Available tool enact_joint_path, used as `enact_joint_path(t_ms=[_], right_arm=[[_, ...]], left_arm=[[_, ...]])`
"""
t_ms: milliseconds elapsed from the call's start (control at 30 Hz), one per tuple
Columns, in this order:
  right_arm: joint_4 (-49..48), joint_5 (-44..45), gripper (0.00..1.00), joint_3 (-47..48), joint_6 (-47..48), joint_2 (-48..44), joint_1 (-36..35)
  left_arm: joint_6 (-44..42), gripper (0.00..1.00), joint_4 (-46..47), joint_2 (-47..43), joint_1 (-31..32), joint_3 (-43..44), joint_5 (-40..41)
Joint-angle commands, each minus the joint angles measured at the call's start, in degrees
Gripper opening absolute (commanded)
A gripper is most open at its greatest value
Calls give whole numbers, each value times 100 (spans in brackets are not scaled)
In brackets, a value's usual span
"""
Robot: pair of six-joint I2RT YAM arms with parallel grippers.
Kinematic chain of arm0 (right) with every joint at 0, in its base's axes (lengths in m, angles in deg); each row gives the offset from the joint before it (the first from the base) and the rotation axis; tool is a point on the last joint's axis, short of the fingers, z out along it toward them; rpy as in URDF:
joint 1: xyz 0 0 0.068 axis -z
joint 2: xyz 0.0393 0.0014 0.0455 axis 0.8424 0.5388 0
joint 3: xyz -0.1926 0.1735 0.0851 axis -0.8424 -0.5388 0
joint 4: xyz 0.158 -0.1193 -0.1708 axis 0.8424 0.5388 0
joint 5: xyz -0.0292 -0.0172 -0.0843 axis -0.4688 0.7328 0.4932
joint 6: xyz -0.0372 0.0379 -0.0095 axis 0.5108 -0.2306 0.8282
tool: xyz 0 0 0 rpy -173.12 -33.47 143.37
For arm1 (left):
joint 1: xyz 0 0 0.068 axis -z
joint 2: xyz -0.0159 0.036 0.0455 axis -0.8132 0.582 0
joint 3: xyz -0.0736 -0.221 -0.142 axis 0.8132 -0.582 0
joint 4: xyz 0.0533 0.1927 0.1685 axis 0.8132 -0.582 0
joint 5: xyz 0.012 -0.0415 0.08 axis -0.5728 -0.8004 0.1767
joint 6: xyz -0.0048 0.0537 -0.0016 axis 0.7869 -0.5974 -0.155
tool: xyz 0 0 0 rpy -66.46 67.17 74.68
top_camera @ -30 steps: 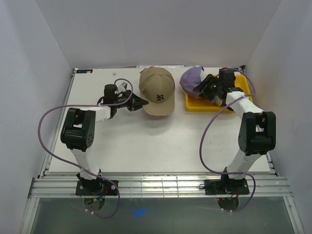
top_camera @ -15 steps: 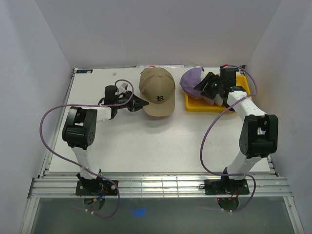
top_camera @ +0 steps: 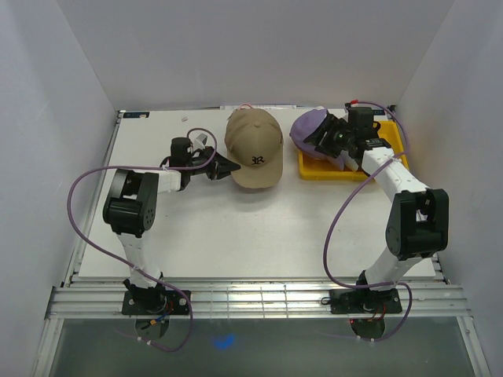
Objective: Stack the hats
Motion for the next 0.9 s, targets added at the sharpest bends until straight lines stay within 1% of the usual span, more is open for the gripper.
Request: enact_joint_path(t_ms=[0,133,267,433,500,533,567,733,767,833,867], right_arm=[[-126,-52,61,260,155,-280,-80],[-117,-70,61,233,164,-272,-115],[-117,-70,61,216,181,-280,-150],[-73,-61,61,277,208,-263,-203],[-47,-61,61,303,225,-219,-229],[-47,-61,61,303,225,-210,-247],[-47,-70,61,303,225,-193,-256],[-55,-70,61,277,217,-166,-282],[-55,-70,61,286,217,-166,-282],[-55,-78,61,295,217,-149,-291],[-64,-70,61,303,217,-148,-291]], left_arm=[[-428,1,-1540,420,-59,-115,886],[-473,1,-1654,499,-59,-63,966],[-640,1,-2014,570,-59,69,1115],[-780,6,-2191,658,-59,157,1168],[-824,10,-2226,675,-59,184,1220],[-842,13,-2243,667,-50,192,1238],[-894,14,-2452,675,-50,219,1256],[-974,21,-2577,719,-59,272,1335],[-991,27,-2595,728,-50,272,1344],[-1009,32,-2621,746,-50,272,1370],[-1009,37,-2639,746,-59,272,1370]])
